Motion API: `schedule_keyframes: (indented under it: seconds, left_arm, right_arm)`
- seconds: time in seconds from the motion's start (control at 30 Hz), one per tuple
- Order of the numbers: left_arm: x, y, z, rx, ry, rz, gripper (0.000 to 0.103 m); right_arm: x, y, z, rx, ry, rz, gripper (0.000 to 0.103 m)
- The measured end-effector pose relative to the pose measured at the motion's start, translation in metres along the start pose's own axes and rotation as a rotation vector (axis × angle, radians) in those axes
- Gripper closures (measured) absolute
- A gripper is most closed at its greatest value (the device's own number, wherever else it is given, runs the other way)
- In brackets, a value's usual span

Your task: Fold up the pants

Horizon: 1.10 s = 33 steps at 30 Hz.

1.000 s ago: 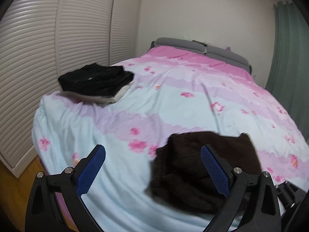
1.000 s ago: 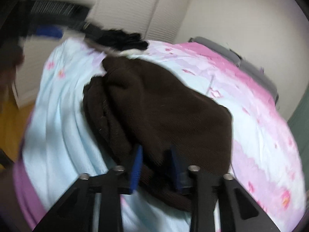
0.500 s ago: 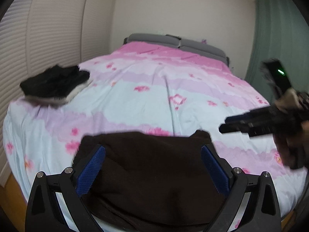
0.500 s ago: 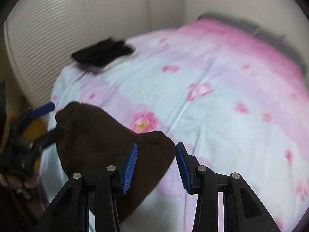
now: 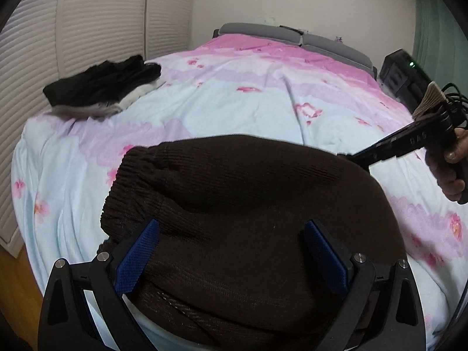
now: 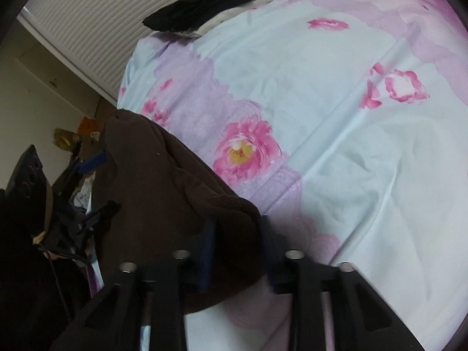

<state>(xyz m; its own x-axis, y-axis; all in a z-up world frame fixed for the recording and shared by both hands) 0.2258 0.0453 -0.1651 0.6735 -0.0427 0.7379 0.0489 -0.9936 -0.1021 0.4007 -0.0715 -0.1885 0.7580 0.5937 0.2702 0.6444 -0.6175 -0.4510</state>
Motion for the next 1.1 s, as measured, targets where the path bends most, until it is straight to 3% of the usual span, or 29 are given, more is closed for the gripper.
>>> schedule_keyframes:
  seconds: [0.2, 0.33, 0.43, 0.53, 0.57, 0.6, 0.73, 0.8, 0.87, 1.0, 1.1]
  left_arm:
    - [0.0, 0.001, 0.003, -0.018, 0.008, -0.011, 0.003]
    - [0.0, 0.01, 0.005, 0.0, 0.03, 0.05, 0.003]
    - [0.006, 0.013, -0.006, -0.005, 0.05, 0.076, 0.003]
    - [0.014, 0.011, -0.022, -0.022, 0.084, 0.074, 0.003]
    - [0.016, 0.009, -0.027, -0.022, 0.086, 0.073, 0.003]
    - [0.018, 0.006, -0.031, -0.022, 0.091, 0.069, 0.003]
    - [0.02, -0.019, -0.051, 0.003, 0.126, 0.046, 0.002]
    - [0.016, -0.035, -0.055, 0.021, 0.123, 0.029, 0.001]
    - [0.012, -0.052, -0.055, -0.003, 0.115, -0.02, 0.001]
    - [0.006, -0.079, -0.05, -0.029, 0.103, -0.088, 0.001]
    - [-0.001, -0.09, -0.04, -0.056, 0.078, -0.129, 0.001]
  right_arm:
    - [0.008, 0.004, -0.02, -0.068, 0.104, 0.081, 0.092]
    - [0.007, 0.035, -0.004, -0.034, 0.111, 0.254, 0.092]
    - [0.002, 0.04, 0.01, -0.009, 0.146, 0.303, 0.088]
    - [0.002, 0.03, -0.003, -0.074, 0.222, 0.289, 0.062]
    - [0.001, 0.025, -0.014, -0.11, 0.266, 0.289, 0.047]
    - [-0.002, 0.02, -0.022, -0.127, 0.305, 0.295, 0.043]
    - [-0.023, -0.005, -0.061, -0.139, 0.468, 0.352, 0.041]
    - [-0.041, -0.013, -0.079, -0.13, 0.539, 0.396, 0.022]
    - [-0.064, -0.021, -0.091, -0.115, 0.624, 0.453, 0.01]
    - [-0.113, -0.022, -0.089, -0.078, 0.736, 0.618, 0.007]
    - [-0.134, -0.02, -0.062, -0.012, 0.738, 0.747, 0.007]
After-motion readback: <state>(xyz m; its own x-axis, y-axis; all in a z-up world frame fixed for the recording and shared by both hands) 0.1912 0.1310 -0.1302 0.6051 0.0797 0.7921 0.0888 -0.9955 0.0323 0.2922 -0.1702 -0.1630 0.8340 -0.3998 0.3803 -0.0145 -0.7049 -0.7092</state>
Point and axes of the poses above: each gripper's, at about its wrist camera, not at the fingertips, and z roughly the way its jaws point, y to its right, x to its top, the point moved 7 cm from there along z, roughly the way its jaws point, and after that the axes turned 15 degrees about z, right-handed, at the moved point
